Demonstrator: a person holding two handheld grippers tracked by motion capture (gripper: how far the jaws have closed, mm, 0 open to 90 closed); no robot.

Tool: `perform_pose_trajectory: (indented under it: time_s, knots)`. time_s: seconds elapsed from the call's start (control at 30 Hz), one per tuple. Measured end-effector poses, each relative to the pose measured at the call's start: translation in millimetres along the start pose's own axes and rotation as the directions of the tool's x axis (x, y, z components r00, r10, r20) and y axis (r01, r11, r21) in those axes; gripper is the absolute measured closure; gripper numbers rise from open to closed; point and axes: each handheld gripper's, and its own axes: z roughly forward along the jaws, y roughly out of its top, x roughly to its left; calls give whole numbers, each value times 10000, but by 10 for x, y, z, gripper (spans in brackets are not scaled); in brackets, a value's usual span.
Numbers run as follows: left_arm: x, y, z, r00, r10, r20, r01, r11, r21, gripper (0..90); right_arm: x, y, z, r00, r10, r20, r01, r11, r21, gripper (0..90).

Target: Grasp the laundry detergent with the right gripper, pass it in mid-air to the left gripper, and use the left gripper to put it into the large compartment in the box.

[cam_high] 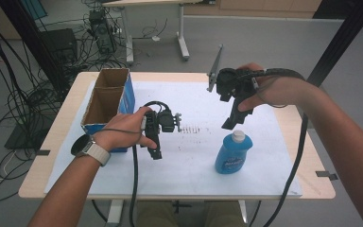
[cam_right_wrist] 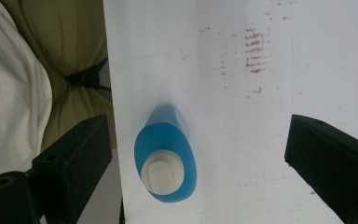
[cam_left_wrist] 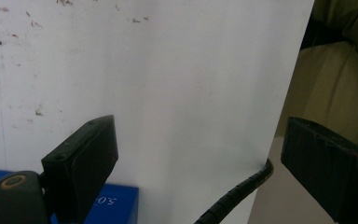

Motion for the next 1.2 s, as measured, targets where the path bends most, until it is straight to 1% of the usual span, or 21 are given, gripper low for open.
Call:
perform_pose_trajectory:
  time_s: [0.07, 0.13, 0.27, 0.3, 0.4, 0.47, 0.7, 0.73, 0.77, 1.2]
  knots:
    - [4, 8, 2, 10000, -6, -27, 6, 10000, -23, 112, 5, -22, -2, 10000, 48, -45, -48, 10000, -17, 72]
    - [5, 12, 3, 10000, -2, -21, 2, 10000, -20, 112, 2, -41, -6, 9999, -36, -100, 36, 10000, 5, 72]
    - [6, 28, 5, 10000, 24, -4, -24, 10000, 2, 112, 17, -86, -4, 9999, -38, -168, 38, 10000, -8, 73]
    - [5, 32, 6, 10000, 19, -12, -19, 10000, 1, 112, 16, -99, -9, 9998, -108, -191, 109, 9999, 20, 73]
    - [4, 38, 9, 10000, 22, -11, -22, 10000, 39, 112, 18, -145, -11, 9997, -162, -207, 160, 9999, -56, 73]
    - [2, 41, 9, 10000, 24, -16, -24, 10000, 25, 112, 22, -178, -6, 9997, -76, -240, 75, 10000, -30, 73]
    - [4, 44, 4, 10000, 10, -35, -10, 10000, 81, 112, 29, -277, 1, 9995, -113, -287, 111, 9999, -72, 73]
    - [3, 45, 5, 10000, 6, -36, -5, 10000, 77, 112, 33, -305, -3, 9995, -78, -300, 74, 9999, -142, 73]
    - [3, 49, 7, 10000, 0, -33, 0, 10000, 80, 112, 30, -326, -5, 9993, -144, -335, 137, 9997, -190, 73]
    - [4, 61, 6, 10000, -85, -20, 85, 9999, 85, 112, 36, -513, 19, 9985, -163, -515, 143, 9991, -398, 73]
